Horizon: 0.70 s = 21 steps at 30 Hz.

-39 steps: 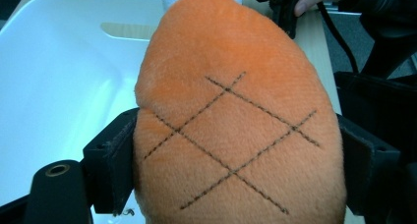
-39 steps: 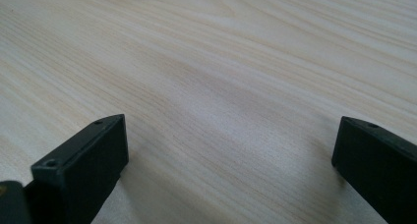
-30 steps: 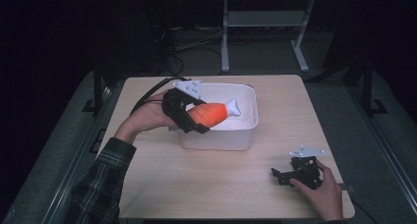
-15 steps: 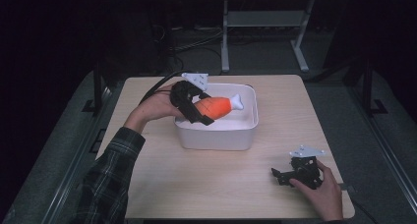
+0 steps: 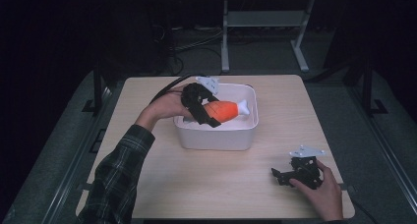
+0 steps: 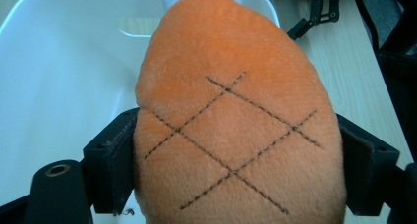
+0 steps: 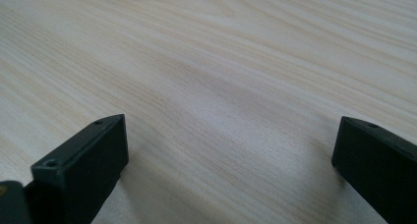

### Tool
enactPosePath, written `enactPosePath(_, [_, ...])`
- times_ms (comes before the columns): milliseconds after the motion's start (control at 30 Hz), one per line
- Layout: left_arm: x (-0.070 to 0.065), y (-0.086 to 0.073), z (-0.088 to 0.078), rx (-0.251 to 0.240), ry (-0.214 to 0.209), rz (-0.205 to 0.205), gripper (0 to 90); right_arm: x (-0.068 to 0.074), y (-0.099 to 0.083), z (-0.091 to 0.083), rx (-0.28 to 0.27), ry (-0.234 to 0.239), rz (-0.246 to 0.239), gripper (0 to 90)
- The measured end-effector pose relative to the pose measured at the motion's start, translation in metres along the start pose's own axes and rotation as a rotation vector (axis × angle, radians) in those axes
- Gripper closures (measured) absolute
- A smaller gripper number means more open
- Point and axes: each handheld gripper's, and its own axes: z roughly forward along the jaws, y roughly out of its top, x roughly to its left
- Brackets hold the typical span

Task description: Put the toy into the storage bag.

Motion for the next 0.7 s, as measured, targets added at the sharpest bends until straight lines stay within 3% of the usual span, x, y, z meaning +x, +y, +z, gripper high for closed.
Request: enactPosePath(700, [0.0030,-0.0015,0.0089,0.017,-0.042,-0.022,13.9,-0.0004,0.0002,0.0005,-0.001,-0.002,-0.004,0.0])
